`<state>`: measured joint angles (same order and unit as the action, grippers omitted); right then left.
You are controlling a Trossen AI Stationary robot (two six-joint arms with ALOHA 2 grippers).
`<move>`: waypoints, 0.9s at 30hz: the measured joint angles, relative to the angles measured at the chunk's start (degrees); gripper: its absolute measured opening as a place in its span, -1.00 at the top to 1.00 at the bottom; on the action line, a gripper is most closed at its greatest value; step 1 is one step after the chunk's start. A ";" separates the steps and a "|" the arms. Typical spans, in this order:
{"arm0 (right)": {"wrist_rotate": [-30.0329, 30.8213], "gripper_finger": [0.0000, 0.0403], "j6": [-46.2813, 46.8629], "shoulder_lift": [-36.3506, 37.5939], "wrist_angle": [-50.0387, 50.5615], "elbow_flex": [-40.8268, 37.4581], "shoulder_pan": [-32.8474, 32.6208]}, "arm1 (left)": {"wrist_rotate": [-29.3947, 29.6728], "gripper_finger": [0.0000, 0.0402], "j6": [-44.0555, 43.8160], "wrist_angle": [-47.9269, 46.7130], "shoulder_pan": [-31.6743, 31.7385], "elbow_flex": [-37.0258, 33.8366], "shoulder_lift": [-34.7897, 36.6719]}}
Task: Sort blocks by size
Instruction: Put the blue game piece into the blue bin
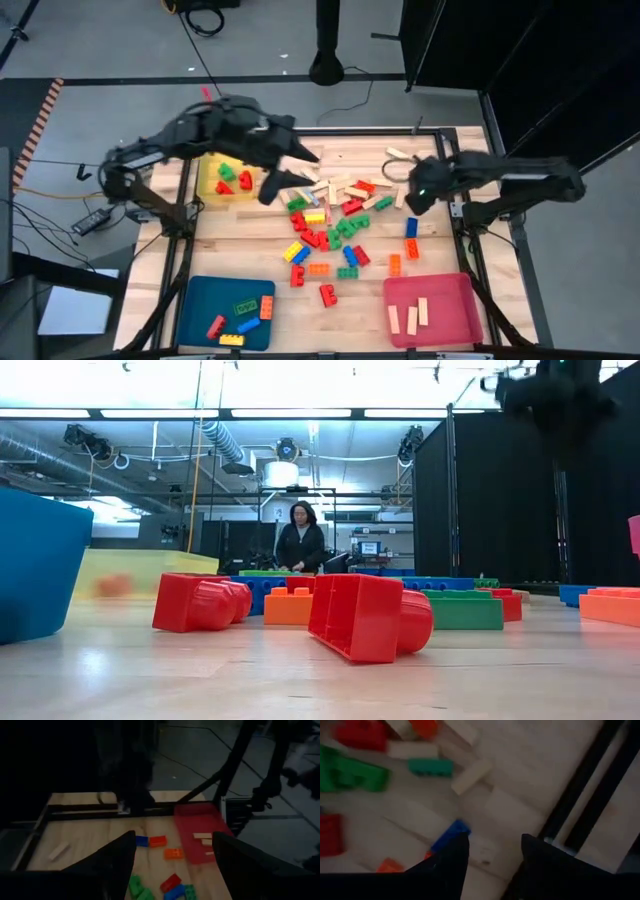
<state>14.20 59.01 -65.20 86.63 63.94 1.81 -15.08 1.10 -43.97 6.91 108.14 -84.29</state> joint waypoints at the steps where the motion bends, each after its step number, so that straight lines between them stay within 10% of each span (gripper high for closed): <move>1: -0.57 0.01 3.08 -0.30 -1.49 -2.55 -0.37 | 0.57 -0.33 -0.03 -0.15 -0.21 0.00 0.70; 16: -13.58 -0.47 26.83 -1.32 -29.64 -28.62 -2.61 | 0.93 -0.34 1.95 -13.32 -0.63 -0.07 3.61; 27: -14.25 -0.45 32.83 -3.99 -43.72 -37.63 -2.60 | 2.52 -0.34 4.85 -14.74 -0.50 -0.04 3.57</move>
<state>-0.05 91.84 -69.19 42.91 26.30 -0.79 -12.56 5.95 -58.71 6.42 108.09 -80.73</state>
